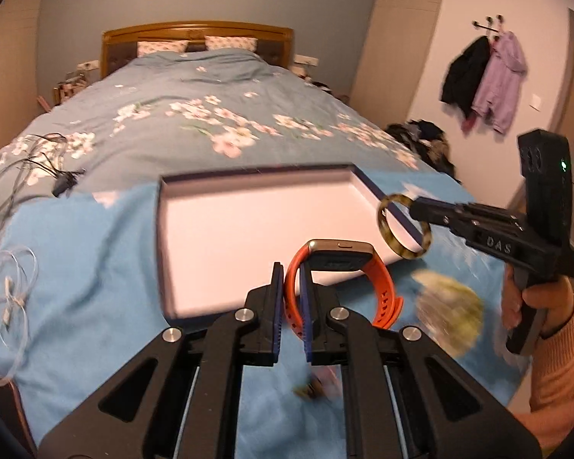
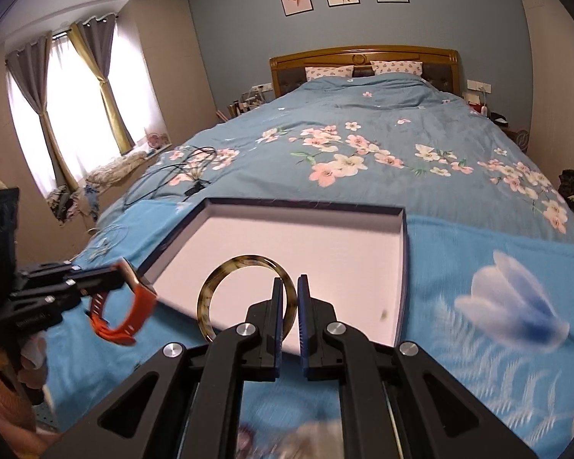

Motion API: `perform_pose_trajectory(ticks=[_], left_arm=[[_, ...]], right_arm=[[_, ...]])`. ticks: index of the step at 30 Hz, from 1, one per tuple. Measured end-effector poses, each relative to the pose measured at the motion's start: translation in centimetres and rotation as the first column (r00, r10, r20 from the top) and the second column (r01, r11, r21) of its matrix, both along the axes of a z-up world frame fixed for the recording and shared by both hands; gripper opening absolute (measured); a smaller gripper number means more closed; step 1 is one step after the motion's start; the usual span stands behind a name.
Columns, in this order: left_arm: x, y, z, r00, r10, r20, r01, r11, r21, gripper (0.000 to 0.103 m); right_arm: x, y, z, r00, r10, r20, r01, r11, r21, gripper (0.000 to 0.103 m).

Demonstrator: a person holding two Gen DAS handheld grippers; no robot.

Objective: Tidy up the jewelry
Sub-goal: 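Carry both into the box lid and open both tools to release them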

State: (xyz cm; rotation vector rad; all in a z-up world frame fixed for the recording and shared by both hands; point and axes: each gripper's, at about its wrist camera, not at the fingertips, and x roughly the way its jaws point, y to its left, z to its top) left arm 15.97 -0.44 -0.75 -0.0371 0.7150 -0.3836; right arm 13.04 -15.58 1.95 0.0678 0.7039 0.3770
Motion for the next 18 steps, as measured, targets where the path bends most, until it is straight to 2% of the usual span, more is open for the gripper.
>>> perform_pose_trajectory(ticks=[7,18], left_arm=[[6.7,0.1,0.1,0.997,0.067,-0.044,-0.066,0.997,0.026,0.009],[15.0,-0.5,-2.9,0.985,0.125,-0.122,-0.12,0.992,0.047,0.009]], right_arm=[[5.2,0.6,-0.9,0.999,-0.026,-0.029,0.025,0.999,-0.024,0.006],[11.1,1.9,-3.3,0.992,-0.054,-0.114,0.043,0.995,-0.094,0.006]])
